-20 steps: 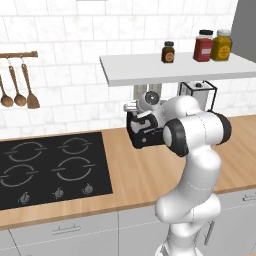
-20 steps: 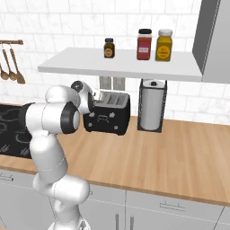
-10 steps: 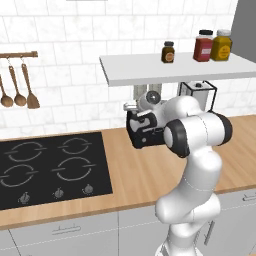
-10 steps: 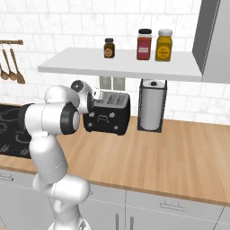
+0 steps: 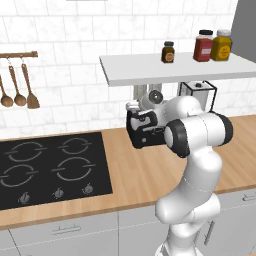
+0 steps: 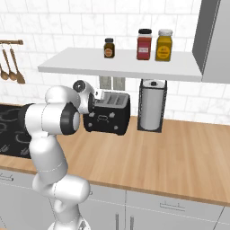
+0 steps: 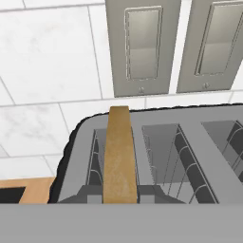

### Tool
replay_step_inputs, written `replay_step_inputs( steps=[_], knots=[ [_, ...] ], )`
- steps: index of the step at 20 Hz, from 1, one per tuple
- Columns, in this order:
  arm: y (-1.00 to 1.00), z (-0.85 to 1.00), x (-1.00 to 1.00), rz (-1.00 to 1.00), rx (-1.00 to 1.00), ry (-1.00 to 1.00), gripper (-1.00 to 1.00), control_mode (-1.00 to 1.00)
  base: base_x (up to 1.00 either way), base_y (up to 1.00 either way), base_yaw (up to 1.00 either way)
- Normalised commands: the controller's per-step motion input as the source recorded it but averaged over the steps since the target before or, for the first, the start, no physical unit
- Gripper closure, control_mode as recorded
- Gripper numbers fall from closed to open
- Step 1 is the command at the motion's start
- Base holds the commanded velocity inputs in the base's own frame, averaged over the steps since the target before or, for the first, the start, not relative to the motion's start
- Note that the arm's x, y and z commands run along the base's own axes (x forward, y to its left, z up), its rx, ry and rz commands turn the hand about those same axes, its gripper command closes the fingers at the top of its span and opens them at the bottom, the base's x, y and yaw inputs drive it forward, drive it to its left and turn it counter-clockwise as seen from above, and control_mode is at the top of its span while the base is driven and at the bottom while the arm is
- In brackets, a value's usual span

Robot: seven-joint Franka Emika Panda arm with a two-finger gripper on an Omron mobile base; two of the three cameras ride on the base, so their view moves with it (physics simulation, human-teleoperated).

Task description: Start the toaster. Once the lever pops up, take the bread to the plate on the dining counter.

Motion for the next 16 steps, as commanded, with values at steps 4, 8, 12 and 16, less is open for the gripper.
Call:
replay_step_inputs(
  steps=[4, 8, 12, 16],
  knots=[
    [0.00, 0.00, 0.00, 0.00, 0.00, -0.02, 1.00, -1.00, 0.00, 0.00, 0.00],
    [0.00, 0.00, 0.00, 0.00, 0.00, -0.06, 1.00, -1.00, 0.00, 0.00, 0.00],
    [0.00, 0.00, -0.04, 0.00, 0.00, -0.09, 1.00, -1.00, 0.00, 0.00, 0.00],
    [0.06, 0.05, -0.13, 0.00, 0.00, -0.16, 1.00, -1.00, 0.00, 0.00, 0.00]
  ],
)
